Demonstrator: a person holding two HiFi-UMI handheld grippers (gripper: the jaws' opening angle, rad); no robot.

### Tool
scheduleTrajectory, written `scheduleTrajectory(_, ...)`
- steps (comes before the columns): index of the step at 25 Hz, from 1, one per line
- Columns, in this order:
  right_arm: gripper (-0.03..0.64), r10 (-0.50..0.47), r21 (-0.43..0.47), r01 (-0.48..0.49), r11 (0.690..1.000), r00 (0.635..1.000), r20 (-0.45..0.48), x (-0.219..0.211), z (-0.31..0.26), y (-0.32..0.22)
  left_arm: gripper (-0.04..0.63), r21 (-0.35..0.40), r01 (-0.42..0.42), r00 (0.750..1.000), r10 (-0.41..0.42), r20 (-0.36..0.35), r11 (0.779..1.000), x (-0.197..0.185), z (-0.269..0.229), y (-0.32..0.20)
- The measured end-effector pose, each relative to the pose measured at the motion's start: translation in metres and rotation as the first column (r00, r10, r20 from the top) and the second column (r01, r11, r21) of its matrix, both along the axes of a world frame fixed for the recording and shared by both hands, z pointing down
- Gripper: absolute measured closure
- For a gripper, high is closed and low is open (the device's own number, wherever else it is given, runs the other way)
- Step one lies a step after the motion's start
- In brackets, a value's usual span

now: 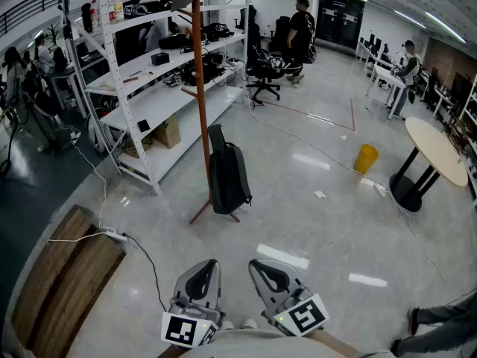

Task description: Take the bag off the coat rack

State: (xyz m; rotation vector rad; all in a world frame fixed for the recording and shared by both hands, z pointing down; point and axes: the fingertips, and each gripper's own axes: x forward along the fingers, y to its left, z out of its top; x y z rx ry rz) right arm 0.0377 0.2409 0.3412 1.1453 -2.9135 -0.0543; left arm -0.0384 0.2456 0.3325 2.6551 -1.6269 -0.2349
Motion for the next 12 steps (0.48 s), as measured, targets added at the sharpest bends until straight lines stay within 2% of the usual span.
scheduleTrajectory(12,0.597,-0.001,0.004,0.001,1.000,1.000,-0.004,0.0093,0.0086,-0.0054,0.577,0.010,0.001,1.000,-0.001,-0.016,1.000,0.0102,0.0041,-0.0042)
